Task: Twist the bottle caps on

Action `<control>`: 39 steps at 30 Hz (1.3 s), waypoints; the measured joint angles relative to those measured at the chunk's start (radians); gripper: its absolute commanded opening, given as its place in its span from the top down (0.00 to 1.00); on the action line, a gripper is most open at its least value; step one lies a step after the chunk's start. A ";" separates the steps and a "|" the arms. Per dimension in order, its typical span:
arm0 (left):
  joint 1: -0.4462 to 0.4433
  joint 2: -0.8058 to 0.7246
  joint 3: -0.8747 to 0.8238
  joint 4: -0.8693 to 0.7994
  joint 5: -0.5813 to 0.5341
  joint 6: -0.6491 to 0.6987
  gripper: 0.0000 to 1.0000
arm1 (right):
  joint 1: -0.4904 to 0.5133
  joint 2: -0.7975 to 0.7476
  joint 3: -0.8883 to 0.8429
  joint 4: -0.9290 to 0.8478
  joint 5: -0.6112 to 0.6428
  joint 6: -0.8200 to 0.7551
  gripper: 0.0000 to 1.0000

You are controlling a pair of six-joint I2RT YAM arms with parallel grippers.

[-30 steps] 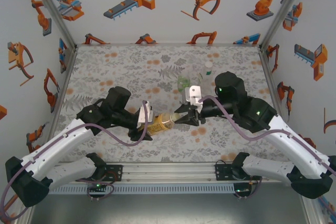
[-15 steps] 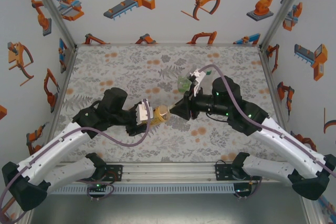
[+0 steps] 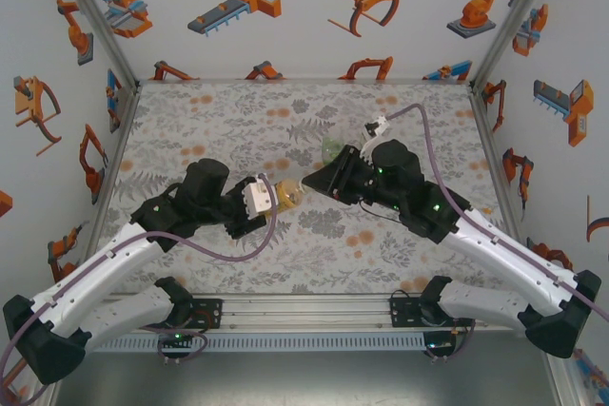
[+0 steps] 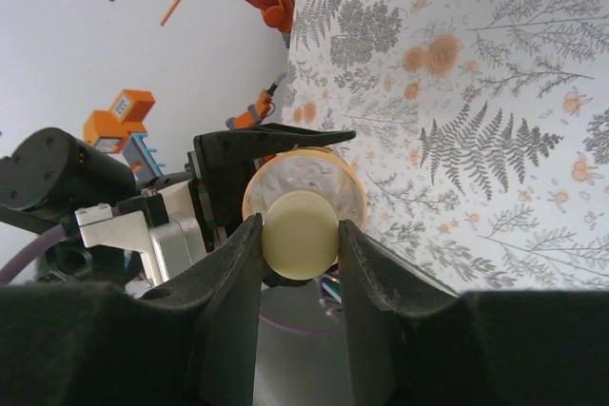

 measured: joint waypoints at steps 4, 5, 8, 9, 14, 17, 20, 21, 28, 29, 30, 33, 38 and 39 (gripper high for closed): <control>0.000 0.000 0.000 0.004 0.004 0.000 1.00 | 0.000 -0.001 0.000 0.000 0.000 0.022 0.72; 0.000 0.000 0.000 0.004 0.006 0.000 1.00 | 0.000 -0.002 0.000 -0.002 0.000 0.017 0.64; 0.000 0.002 0.000 0.011 0.035 0.000 1.00 | 0.002 -0.011 0.010 -0.026 0.000 -0.031 0.43; -0.001 0.002 0.000 0.020 0.051 0.000 1.00 | 0.004 -0.017 0.015 -0.043 0.003 -0.058 0.37; -0.001 0.004 0.000 0.035 0.118 0.003 1.00 | 0.004 -0.059 0.076 -0.137 0.027 -0.210 0.25; -0.001 0.013 0.000 0.035 0.159 0.007 1.00 | 0.004 -0.075 0.147 -0.196 0.030 -0.320 0.26; -0.001 0.023 0.000 0.034 0.203 0.013 1.00 | 0.003 -0.082 0.204 -0.230 0.020 -0.437 0.31; -0.001 0.023 0.000 0.033 0.222 0.016 1.00 | 0.003 -0.085 0.215 -0.235 0.006 -0.489 0.34; -0.001 0.023 0.001 0.026 0.328 0.034 1.00 | 0.003 -0.116 0.201 -0.237 -0.145 -0.859 0.41; -0.001 0.022 0.001 0.026 0.338 0.035 1.00 | 0.003 -0.130 0.185 -0.225 -0.165 -0.903 0.41; -0.001 0.022 0.001 0.026 0.343 0.037 1.00 | 0.003 -0.142 0.173 -0.214 -0.182 -0.932 0.41; -0.001 0.022 0.001 0.026 0.344 0.037 1.00 | 0.003 -0.175 0.136 -0.166 -0.262 -1.018 0.41; -0.001 0.022 0.001 0.026 0.344 0.037 1.00 | 0.003 -0.195 0.078 -0.101 -0.391 -1.163 0.41; -0.001 0.022 0.001 0.026 0.344 0.037 1.00 | 0.003 -0.194 0.073 -0.100 -0.404 -1.192 0.41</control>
